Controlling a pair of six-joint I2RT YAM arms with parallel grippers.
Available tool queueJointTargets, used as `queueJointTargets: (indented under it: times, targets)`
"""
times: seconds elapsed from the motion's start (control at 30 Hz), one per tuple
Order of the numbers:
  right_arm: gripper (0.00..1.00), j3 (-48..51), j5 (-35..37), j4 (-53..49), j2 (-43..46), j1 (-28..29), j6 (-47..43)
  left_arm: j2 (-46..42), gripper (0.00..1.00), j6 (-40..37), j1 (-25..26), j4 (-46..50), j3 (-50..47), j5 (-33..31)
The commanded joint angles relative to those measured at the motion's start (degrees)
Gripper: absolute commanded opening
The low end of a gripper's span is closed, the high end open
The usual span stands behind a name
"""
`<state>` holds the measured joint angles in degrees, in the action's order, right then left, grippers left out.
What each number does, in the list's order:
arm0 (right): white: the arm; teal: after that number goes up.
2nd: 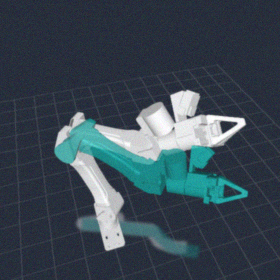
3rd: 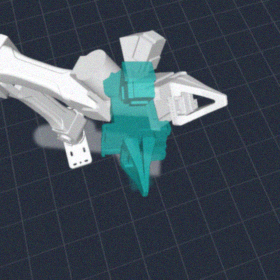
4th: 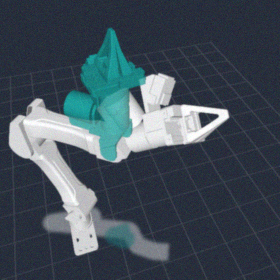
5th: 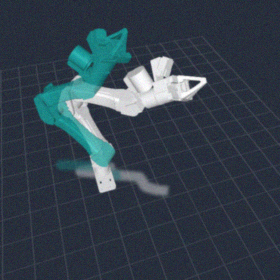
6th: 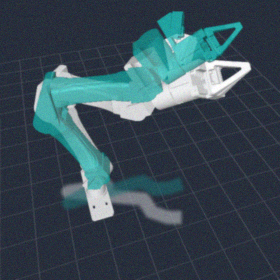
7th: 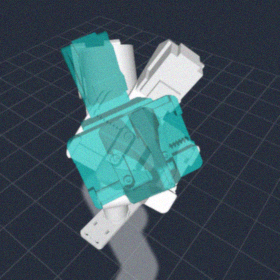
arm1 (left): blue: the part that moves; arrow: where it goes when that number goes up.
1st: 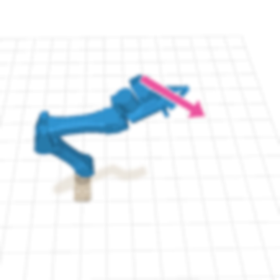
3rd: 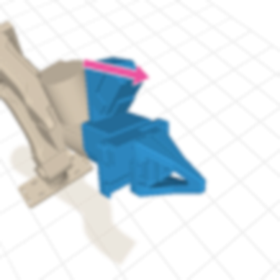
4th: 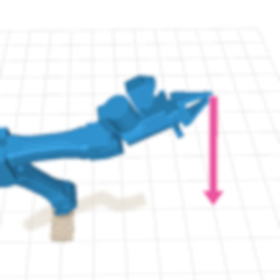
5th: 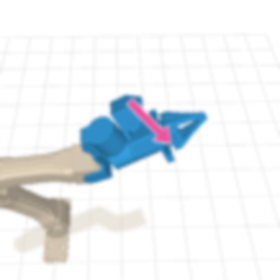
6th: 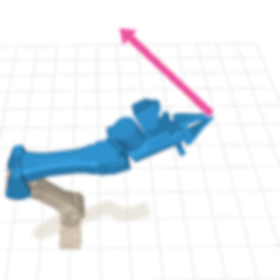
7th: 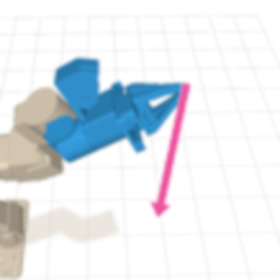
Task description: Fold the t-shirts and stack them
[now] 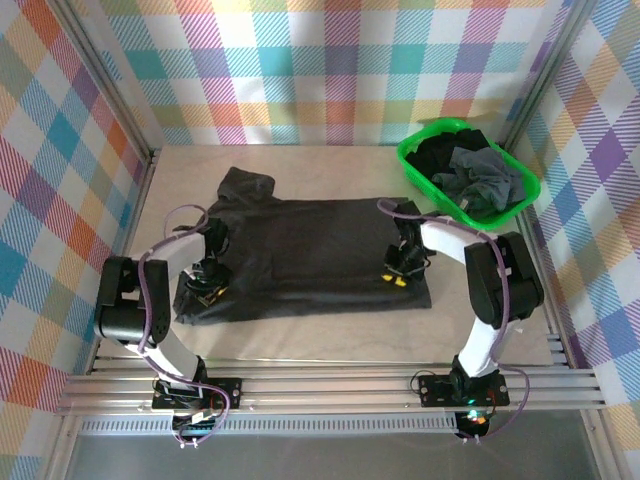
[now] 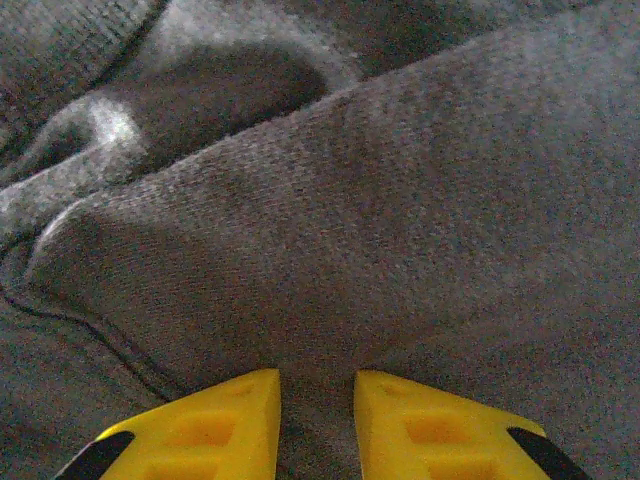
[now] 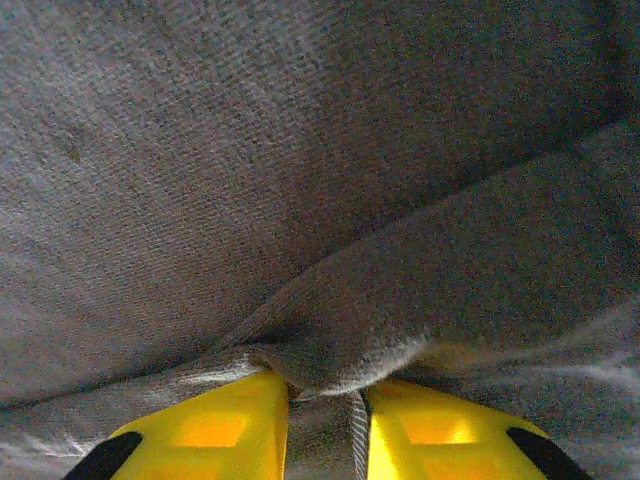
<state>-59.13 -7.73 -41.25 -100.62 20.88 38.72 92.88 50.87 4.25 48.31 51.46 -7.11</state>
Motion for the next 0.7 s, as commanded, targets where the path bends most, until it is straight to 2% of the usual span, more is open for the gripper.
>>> queueJointTargets:
  times: [0.0,0.13,0.23,0.33,0.43,0.47,0.53,0.6,0.67]
  targets:
    - [0.26,6.5,-1.6,-6.1,0.2,2.4,2.3,-1.2,0.28,-2.0,-3.3,6.0,-4.5,-3.3]
    - [0.27,9.9,-4.5,-6.2,3.2,5.1,4.6,-4.8,0.28,-3.7,-7.0,6.7,-6.4,-5.1]
    - [0.29,10.9,-5.8,-5.1,5.9,5.7,6.1,-5.1,0.30,-5.3,-8.2,7.4,-3.9,-5.7]
    - [0.33,7.0,-2.3,-6.0,10.9,5.8,5.6,-6.4,0.34,-4.5,-6.7,10.4,4.8,-8.3]
    - [0.45,1.0,3.2,-4.8,16.0,5.5,2.4,-5.4,0.40,-3.5,-2.2,10.2,16.3,-12.4]
    - [0.48,-0.5,4.3,-2.8,16.7,5.0,0.7,-2.9,0.41,-4.5,-1.4,8.7,20.7,-11.4]
    - [0.53,-2.6,1.6,3.2,16.3,2.4,-1.6,4.4,0.44,-7.4,-1.4,5.9,29.9,-7.4]
    - [0.53,-5.3,-4.0,9.0,13.0,-1.4,-2.6,14.3,0.46,-12.0,-1.4,5.9,42.2,-4.4]
    - [0.52,-10.1,-5.2,10.1,8.7,-3.1,-4.6,23.0,0.47,-15.9,-1.6,6.5,54.3,-3.0]
